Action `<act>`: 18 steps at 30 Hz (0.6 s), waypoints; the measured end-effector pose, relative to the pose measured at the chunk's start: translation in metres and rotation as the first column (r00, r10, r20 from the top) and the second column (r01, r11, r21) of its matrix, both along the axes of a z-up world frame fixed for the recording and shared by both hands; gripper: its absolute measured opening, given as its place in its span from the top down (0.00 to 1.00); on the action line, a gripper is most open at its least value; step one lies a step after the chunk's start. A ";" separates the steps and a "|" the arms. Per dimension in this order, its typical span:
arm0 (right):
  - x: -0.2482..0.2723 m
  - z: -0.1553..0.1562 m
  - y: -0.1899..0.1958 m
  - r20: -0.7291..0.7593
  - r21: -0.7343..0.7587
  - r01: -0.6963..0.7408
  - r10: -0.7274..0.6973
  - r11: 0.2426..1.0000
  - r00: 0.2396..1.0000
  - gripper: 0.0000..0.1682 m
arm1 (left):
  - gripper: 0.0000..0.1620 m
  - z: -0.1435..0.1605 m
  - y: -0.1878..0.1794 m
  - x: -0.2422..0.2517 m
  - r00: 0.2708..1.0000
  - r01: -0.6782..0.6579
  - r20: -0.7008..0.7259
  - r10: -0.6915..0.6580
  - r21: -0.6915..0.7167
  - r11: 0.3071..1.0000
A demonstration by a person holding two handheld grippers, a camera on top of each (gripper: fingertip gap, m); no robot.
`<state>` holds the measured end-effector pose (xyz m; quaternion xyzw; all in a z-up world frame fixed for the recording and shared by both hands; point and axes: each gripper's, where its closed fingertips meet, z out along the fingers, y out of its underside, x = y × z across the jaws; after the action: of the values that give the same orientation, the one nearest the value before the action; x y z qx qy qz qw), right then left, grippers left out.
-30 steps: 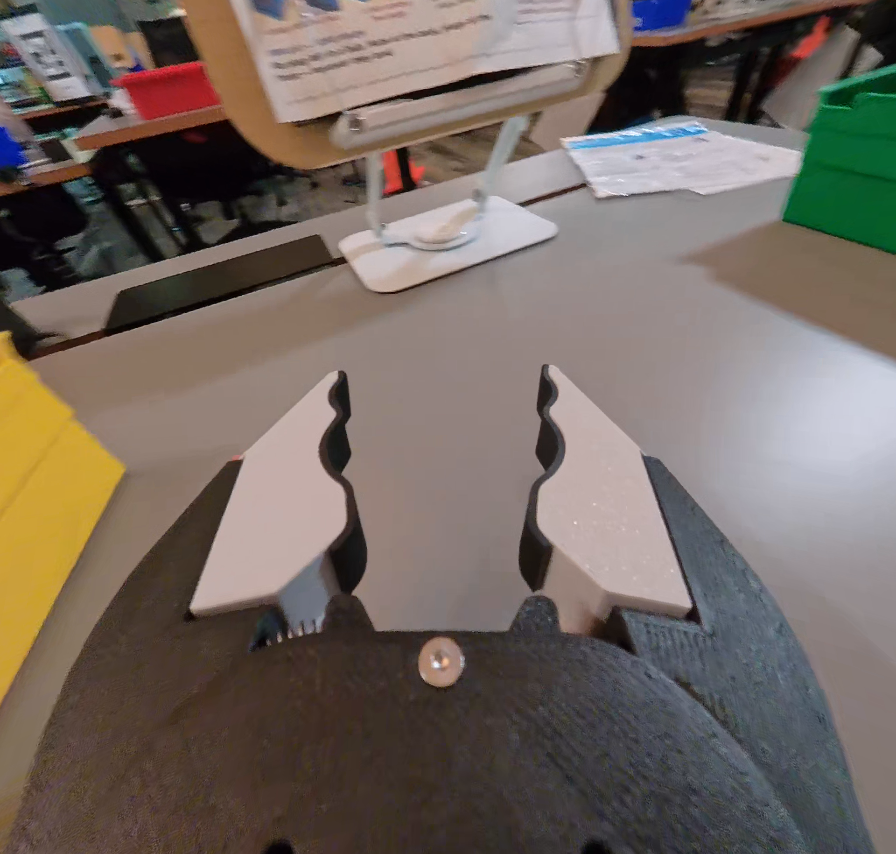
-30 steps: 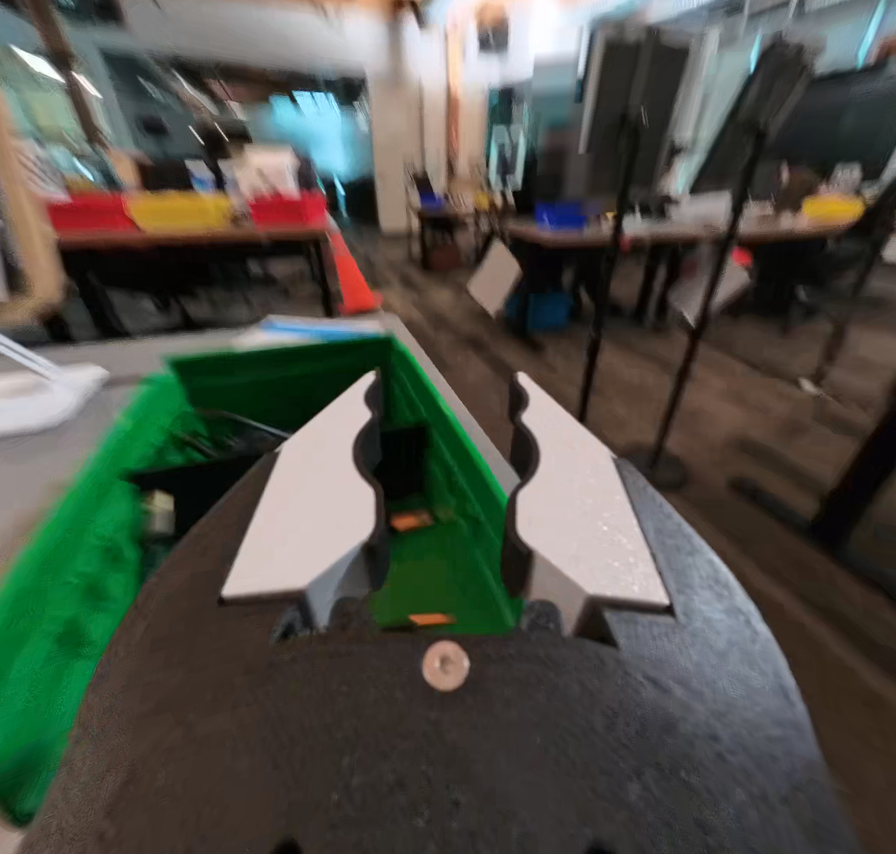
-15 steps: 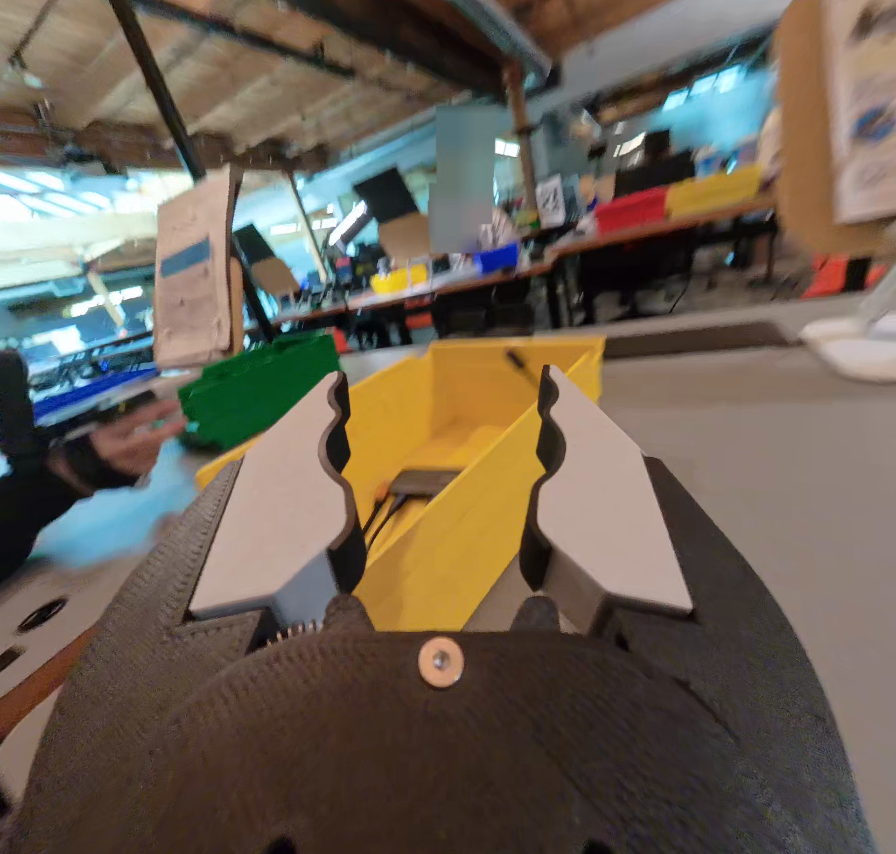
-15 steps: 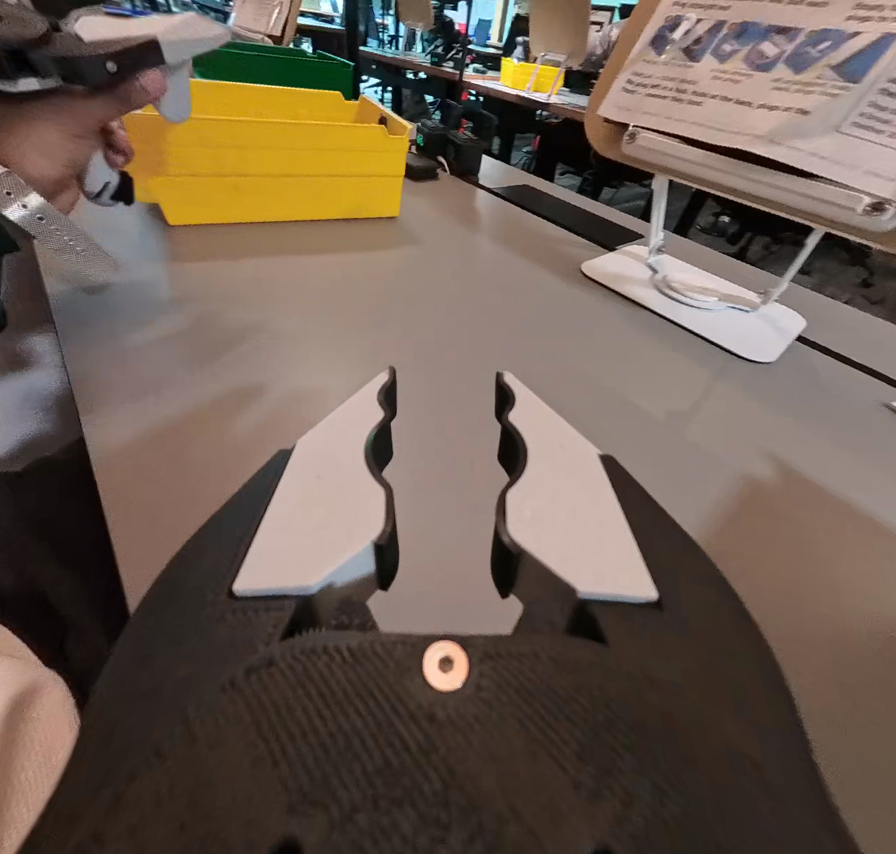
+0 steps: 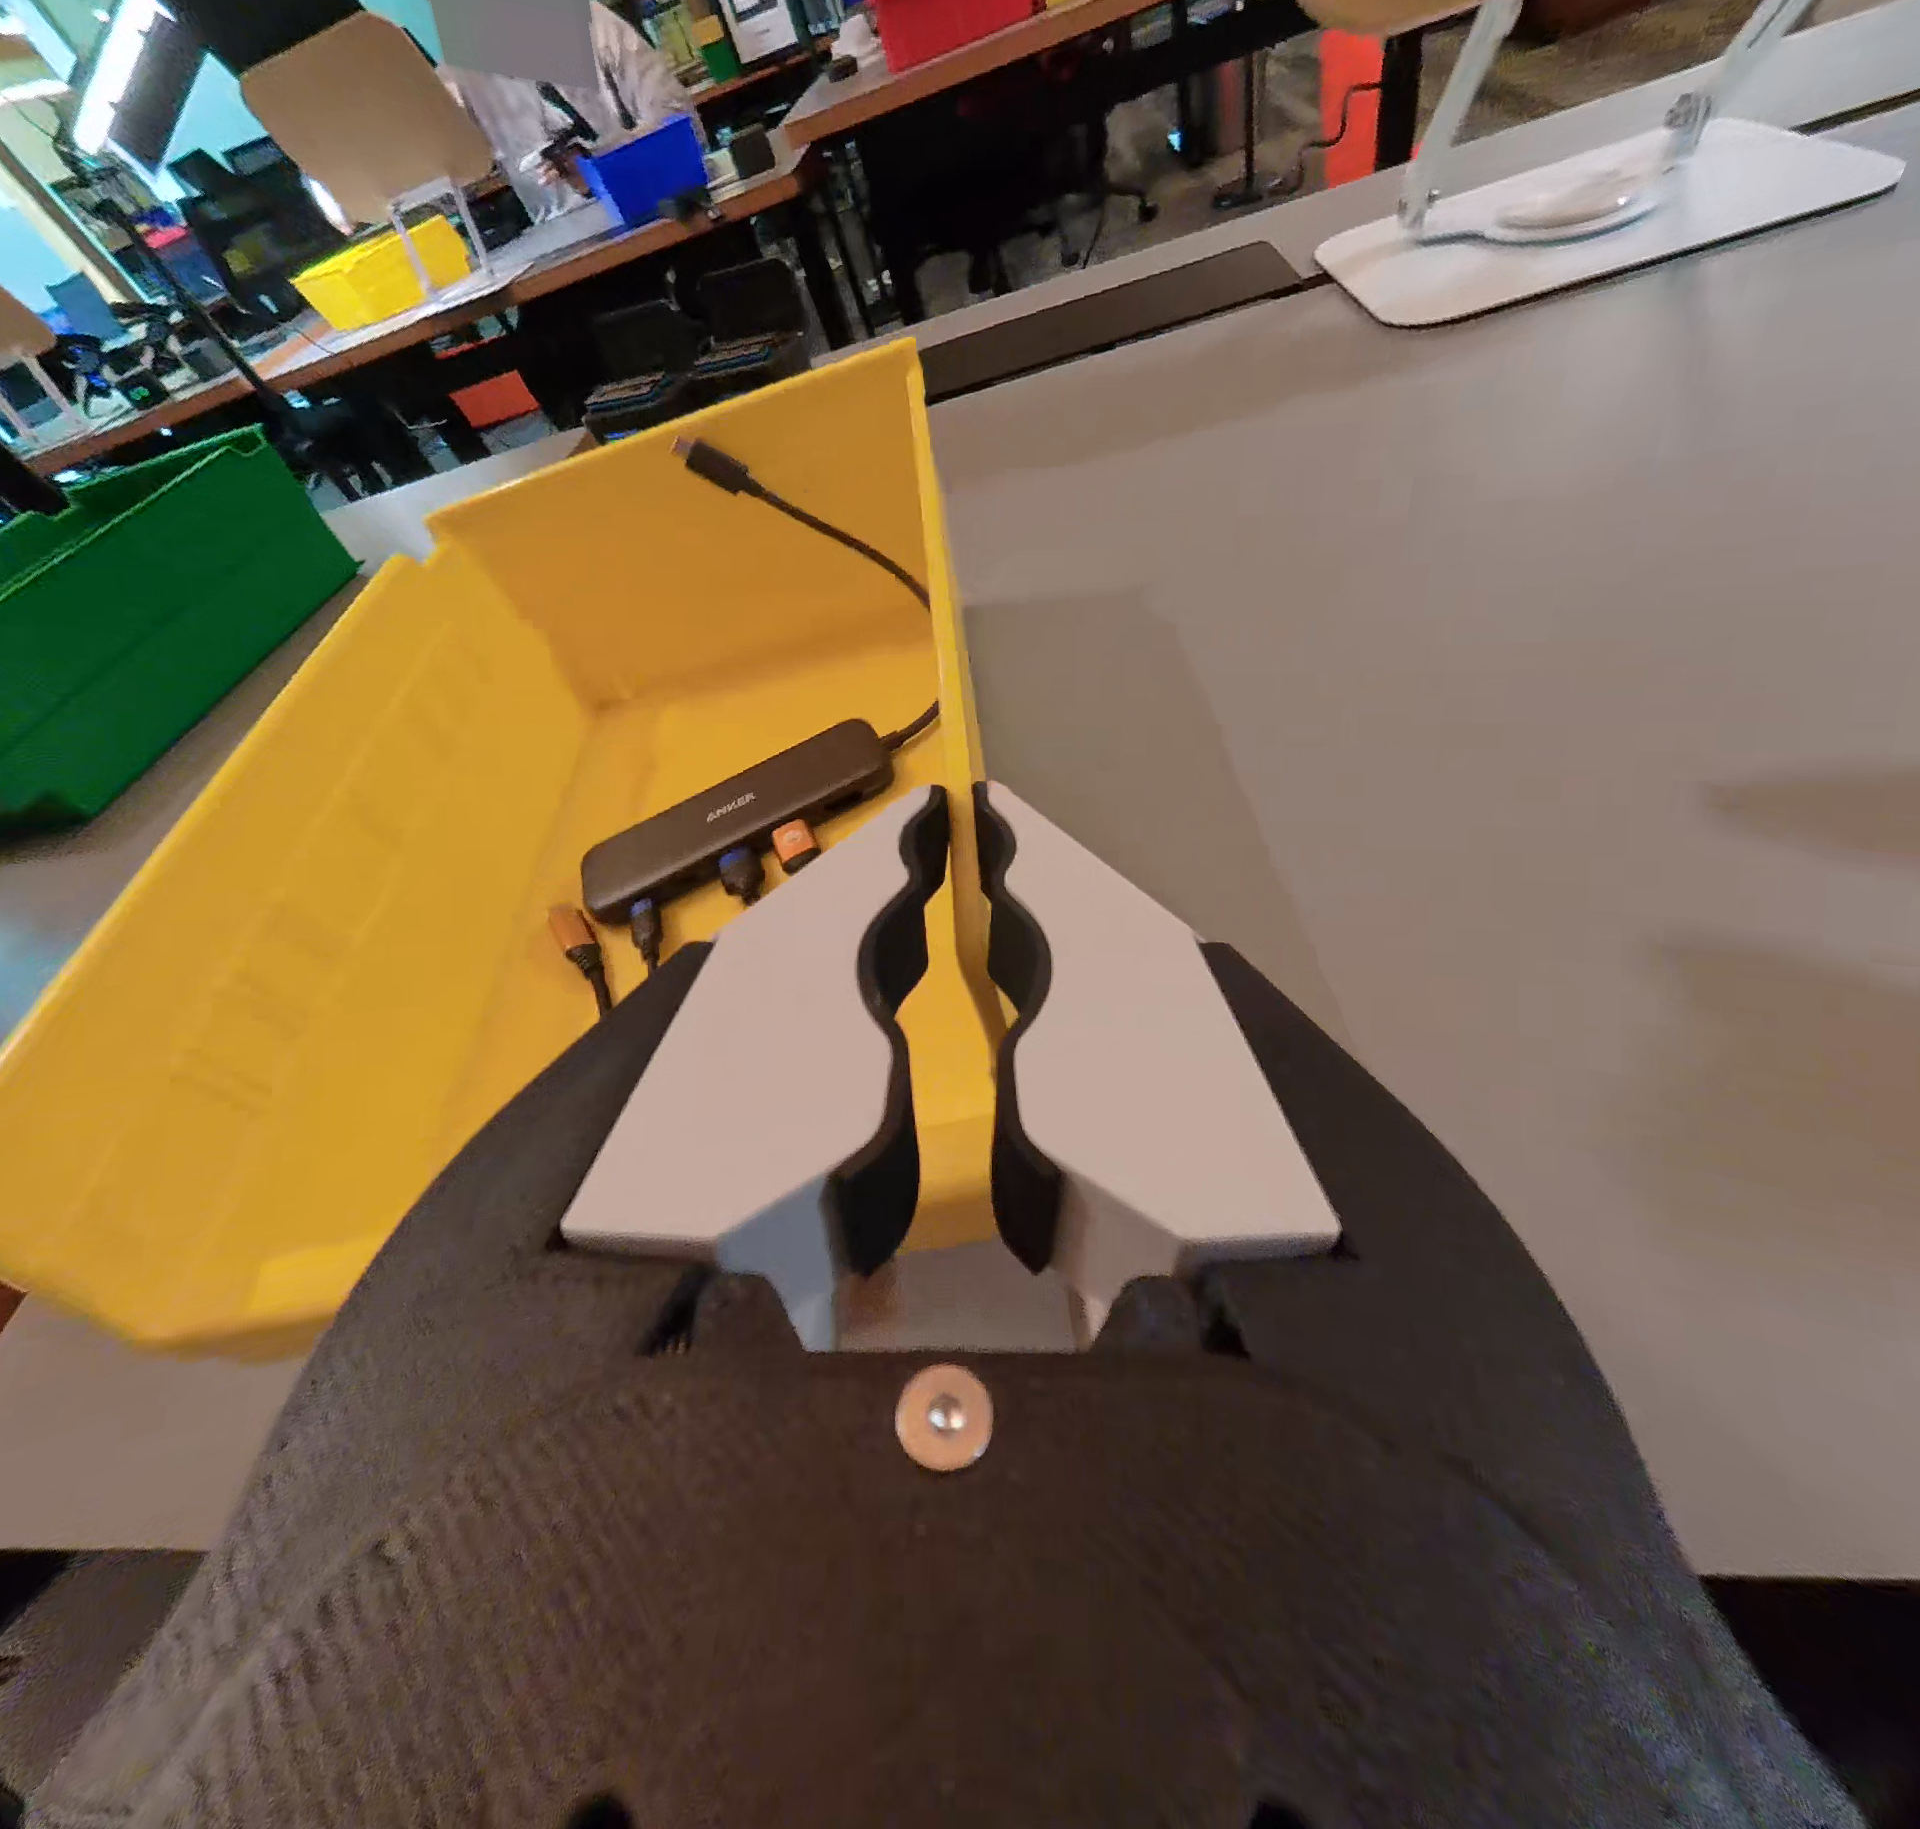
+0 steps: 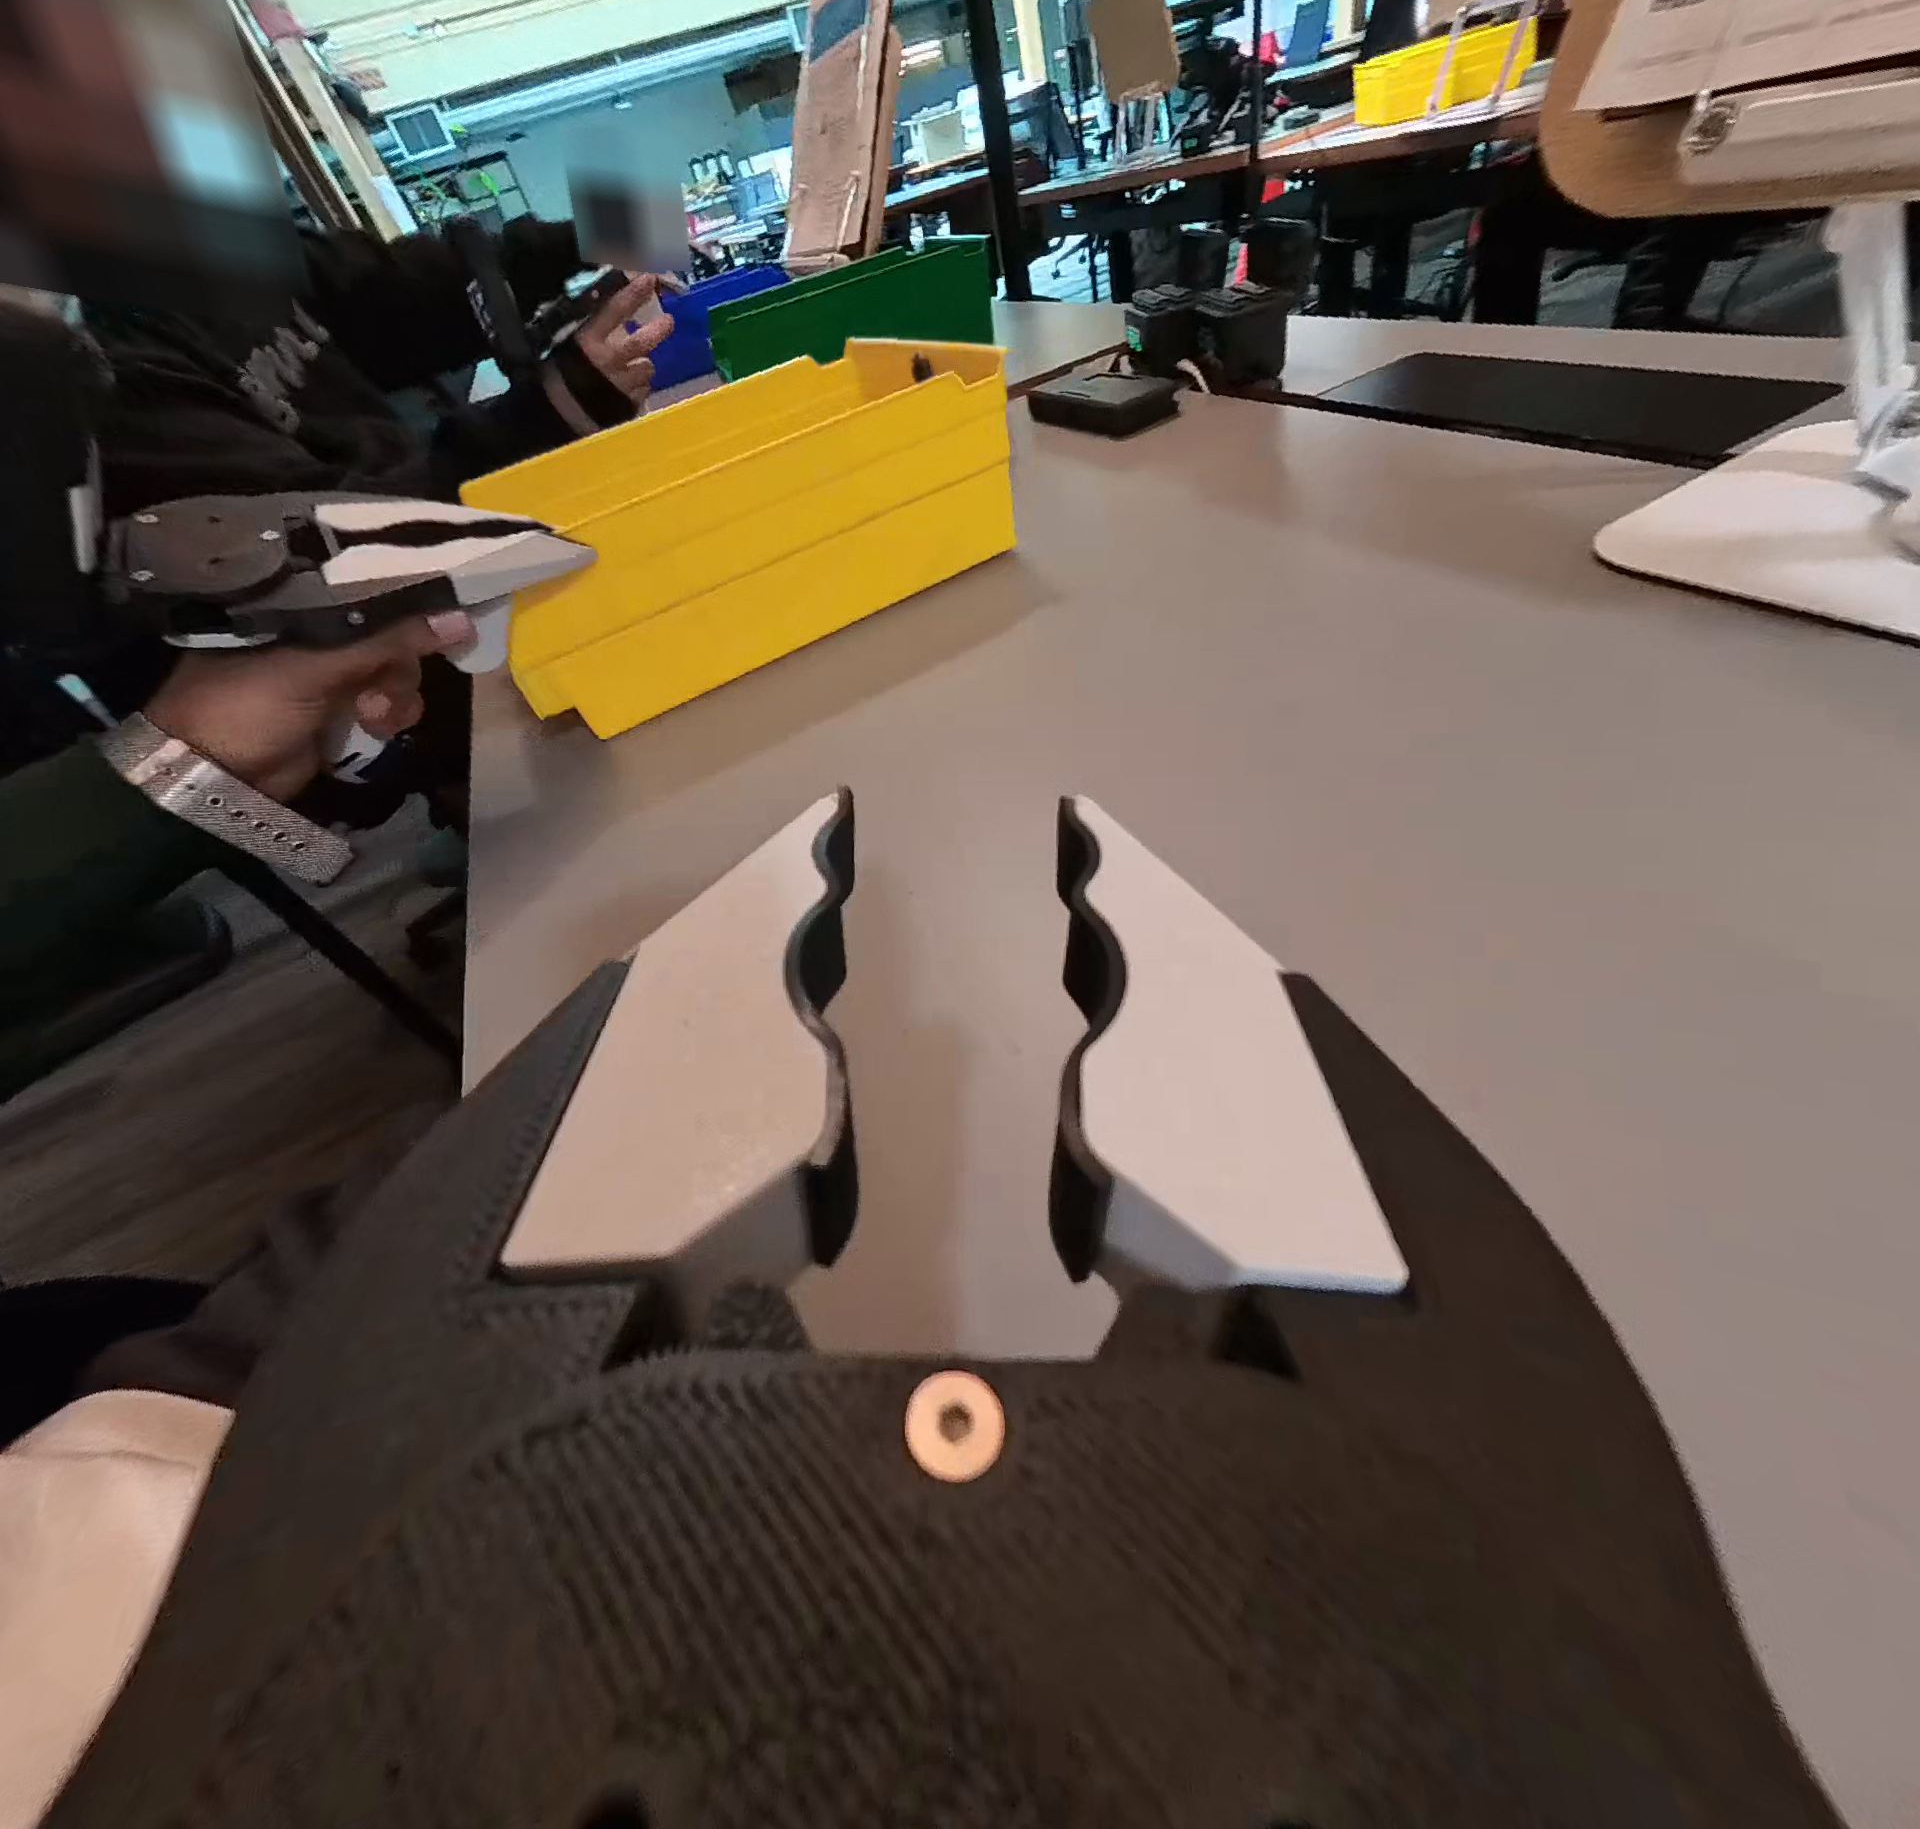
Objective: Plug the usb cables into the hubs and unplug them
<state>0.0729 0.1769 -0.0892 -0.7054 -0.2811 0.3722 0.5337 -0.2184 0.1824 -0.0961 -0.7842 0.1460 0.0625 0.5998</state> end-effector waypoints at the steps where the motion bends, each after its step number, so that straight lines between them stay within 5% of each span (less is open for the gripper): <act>1: -0.004 -0.001 0.000 0.008 0.002 -0.013 0.013 1.000 1.000 0.77 | 0.99 0.000 -0.003 0.000 1.000 -0.012 0.001 0.012 0.001 1.000; 8: -0.021 -0.004 -0.003 0.032 0.007 -0.068 0.067 0.998 0.997 0.77 | 0.98 0.000 -0.014 -0.015 0.994 -0.031 0.108 0.028 0.024 0.999; 10: -0.020 -0.003 -0.002 0.025 0.003 -0.065 0.065 0.998 0.998 0.77 | 0.88 0.010 -0.018 -0.012 0.990 0.019 0.141 -0.029 0.072 0.997; 13: -0.015 -0.002 0.001 0.012 0.000 -0.052 0.052 0.999 0.999 0.77 | 0.70 0.043 -0.032 -0.003 0.961 0.116 0.231 -0.154 0.171 0.978; 17: 0.000 0.015 0.005 0.032 0.094 -0.011 0.008 0.996 0.999 0.78 | 0.75 0.099 -0.027 -0.046 0.976 -0.045 0.218 0.009 0.164 0.985; 18: 0.005 0.020 0.006 0.039 0.133 0.003 -0.008 0.991 0.999 0.78 | 0.73 0.109 -0.021 -0.044 0.975 0.003 0.220 -0.032 0.128 0.992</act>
<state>0.0780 0.1830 -0.0692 -0.6761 -0.3138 0.3373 0.5751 -0.2629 0.1613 0.0132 -0.7454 0.0809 -0.0215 0.6614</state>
